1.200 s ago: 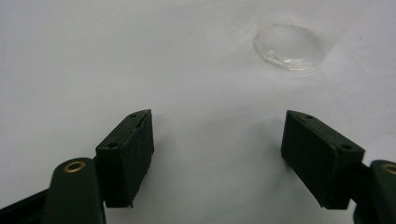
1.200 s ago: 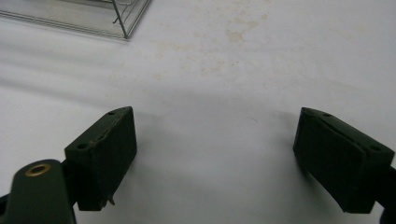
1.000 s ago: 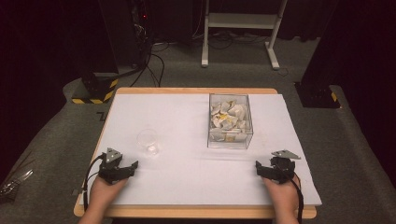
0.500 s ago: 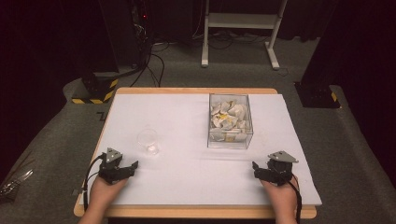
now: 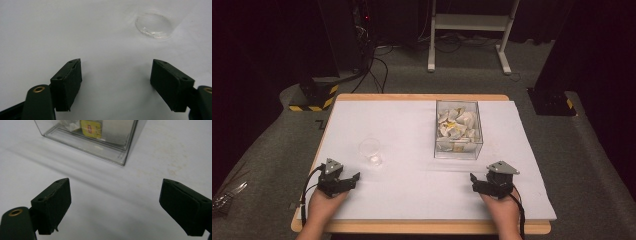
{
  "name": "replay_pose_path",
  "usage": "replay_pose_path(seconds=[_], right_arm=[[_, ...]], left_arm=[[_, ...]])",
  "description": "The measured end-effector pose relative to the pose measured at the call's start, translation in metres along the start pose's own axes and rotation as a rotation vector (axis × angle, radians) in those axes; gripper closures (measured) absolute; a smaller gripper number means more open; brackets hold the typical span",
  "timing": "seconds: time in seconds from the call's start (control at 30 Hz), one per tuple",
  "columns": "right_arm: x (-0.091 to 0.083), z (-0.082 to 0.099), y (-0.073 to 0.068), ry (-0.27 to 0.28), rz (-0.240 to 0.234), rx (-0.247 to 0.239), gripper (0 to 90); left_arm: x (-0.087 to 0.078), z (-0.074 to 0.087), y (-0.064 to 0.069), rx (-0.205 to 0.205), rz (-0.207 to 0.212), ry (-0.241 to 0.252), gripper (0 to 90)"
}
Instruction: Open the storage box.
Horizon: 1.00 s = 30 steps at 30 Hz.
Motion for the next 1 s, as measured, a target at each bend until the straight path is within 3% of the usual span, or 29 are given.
replay_pose_path(seconds=[0.27, 0.6, 1.0], right_arm=[[0.004, -0.005, -0.006, 0.006, -0.033, 0.019, 10.6], [-0.001, -0.016, -0.014, 0.058, -0.063, -0.011, 10.5], [0.010, -0.033, -0.020, 0.097, -0.089, -0.019, 12.1]], left_arm=[[0.000, 0.000, 0.000, 0.000, -0.001, 0.002, 25.4], [0.000, 0.000, 0.000, 0.001, -0.001, 0.002, 25.2], [0.000, 0.000, 0.000, 0.001, 0.000, 0.003, 25.2]])
Point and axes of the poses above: each handheld gripper's, and its own axes: x roughly forward along the jaws, z roughly out of its underside, y roughly to its right, the point moved 4 cm from there along x, roughly forward along the jaws, and after that the axes turned 6 degrees about -x, right-handed, at the moved point
